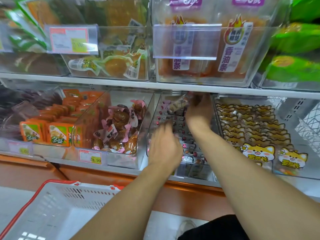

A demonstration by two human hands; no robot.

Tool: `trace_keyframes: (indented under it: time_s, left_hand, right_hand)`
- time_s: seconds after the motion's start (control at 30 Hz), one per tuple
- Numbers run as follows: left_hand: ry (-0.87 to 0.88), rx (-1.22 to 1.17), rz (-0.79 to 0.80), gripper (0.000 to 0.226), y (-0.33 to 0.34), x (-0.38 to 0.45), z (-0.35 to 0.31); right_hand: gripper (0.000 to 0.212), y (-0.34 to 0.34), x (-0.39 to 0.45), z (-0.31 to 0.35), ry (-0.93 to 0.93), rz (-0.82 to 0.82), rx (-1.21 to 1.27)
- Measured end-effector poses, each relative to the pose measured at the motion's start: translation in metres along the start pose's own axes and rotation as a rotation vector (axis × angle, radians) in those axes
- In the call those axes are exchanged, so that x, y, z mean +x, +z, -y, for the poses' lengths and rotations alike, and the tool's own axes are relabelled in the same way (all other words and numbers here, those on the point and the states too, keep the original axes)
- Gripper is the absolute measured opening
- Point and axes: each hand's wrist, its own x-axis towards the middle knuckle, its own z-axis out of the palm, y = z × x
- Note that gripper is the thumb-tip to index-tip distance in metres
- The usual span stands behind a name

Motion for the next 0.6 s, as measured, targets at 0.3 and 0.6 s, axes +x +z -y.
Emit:
trace_keyframes:
  time_s: [0.3,0.6]
  left_hand:
    - [-0.387,-0.891,-0.177,0.036,-0.030,-0.002,-0.010]
    - [-0.633,-1.400,-0.133,0.028,-0.048,-0.001,-0.002]
  right_hand:
    - [0.017,-0.033,-0.034,0.007,0.610,0.227,0.646]
    - [0.013,-0.081,-0.045,0.010,0.778,0.489,0.741]
